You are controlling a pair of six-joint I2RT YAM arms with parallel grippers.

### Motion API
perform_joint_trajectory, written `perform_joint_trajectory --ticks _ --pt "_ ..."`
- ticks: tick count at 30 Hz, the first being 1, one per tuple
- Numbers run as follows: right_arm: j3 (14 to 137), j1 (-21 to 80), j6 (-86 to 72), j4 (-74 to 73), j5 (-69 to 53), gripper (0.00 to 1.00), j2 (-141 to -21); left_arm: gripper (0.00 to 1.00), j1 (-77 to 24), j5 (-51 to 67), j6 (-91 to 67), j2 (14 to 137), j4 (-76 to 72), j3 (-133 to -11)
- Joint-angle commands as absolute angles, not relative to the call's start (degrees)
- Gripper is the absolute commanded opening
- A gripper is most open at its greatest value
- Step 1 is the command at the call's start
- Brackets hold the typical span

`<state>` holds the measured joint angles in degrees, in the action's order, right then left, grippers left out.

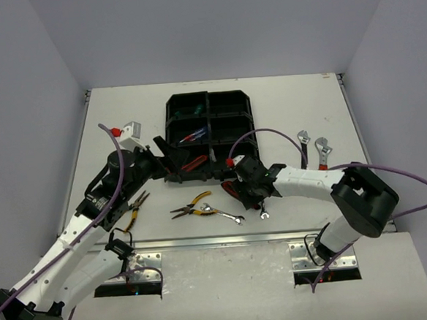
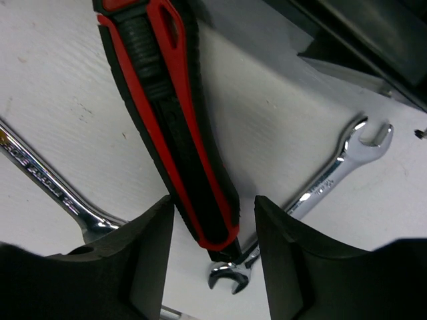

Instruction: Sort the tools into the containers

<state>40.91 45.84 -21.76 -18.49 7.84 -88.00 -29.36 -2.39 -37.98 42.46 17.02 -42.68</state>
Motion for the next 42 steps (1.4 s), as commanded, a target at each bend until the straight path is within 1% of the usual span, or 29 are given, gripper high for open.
perform_joint_trajectory --ticks 1,2,4,7,8,10,12,14,16,17,22,26,29,35,40,42 --pt "43.6 47.6 -21.6 -15.7 10.8 0.49 -90.1 1.0 -29.8 0.9 -33.4 40.3 15.6 -40.6" --pt "43.8 48.0 -21.7 -15.7 11.3 0.48 -90.8 1.0 -29.8 1.2 -33.3 40.0 15.2 -39.9" --pt "44.6 49.0 -21.9 -15.7 12.2 0.42 -92.0 1.0 -29.8 1.5 -33.1 40.1 14.9 -39.1" --pt "45.5 49.4 -22.3 -16.4 12.2 0.36 -93.9 1.0 -29.8 2.0 -32.5 40.2 15.0 -38.8" --pt "45.6 49.5 -22.4 -16.5 12.2 0.32 -94.1 1.0 -29.8 2.2 -32.3 40.2 15.0 -38.8" --pt "45.9 50.2 -23.1 -17.2 12.7 0.22 -93.8 1.0 -29.8 2.1 -32.1 39.9 15.3 -38.8" --pt "46.1 51.3 -23.8 -18.1 13.7 0.15 -92.4 1.0 -29.8 2.0 -32.1 39.5 15.3 -38.8" --pt "46.6 52.4 -24.3 -19.3 14.6 0.09 -90.2 1.0 -29.8 2.5 -32.7 39.4 14.5 -38.2" --pt "47.5 53.8 -25.1 -21.4 15.8 0.0 -86.6 1.0 -29.8 4.2 -34.2 39.5 12.4 -37.1" --pt "47.5 53.8 -25.2 -21.7 15.8 0.0 -86.3 1.0 -29.8 5.0 -34.8 39.6 12.1 -36.6" --pt "48.5 54.1 -25.5 -26.8 13.0 0.0 -76.6 1.0 -29.8 8.6 -38.4 42.3 6.9 -34.3" --pt "49.1 54.1 -24.9 -29.7 7.5 0.0 -71.7 1.0 -29.9 10.0 -40.6 44.2 2.5 -33.1" --pt "47.9 54.1 -25.0 -28.6 6.8 0.0 -67.6 1.0 -29.9 11.2 -42.5 45.6 -1.7 -31.7" --pt "49.0 54.1 -24.7 -28.7 6.5 0.0 -64.8 1.0 -29.9 13.8 -46.6 48.1 -6.5 -29.7" --pt "47.9 54.1 -24.7 -24.3 5.9 0.0 -61.2 1.0 -30.2 12.6 -53.6 47.4 -7.7 -26.8" --pt "48.6 54.1 -24.3 -23.8 5.7 0.0 -60.2 1.0 -31.0 11.0 -58.7 46.9 -8.9 -24.9"
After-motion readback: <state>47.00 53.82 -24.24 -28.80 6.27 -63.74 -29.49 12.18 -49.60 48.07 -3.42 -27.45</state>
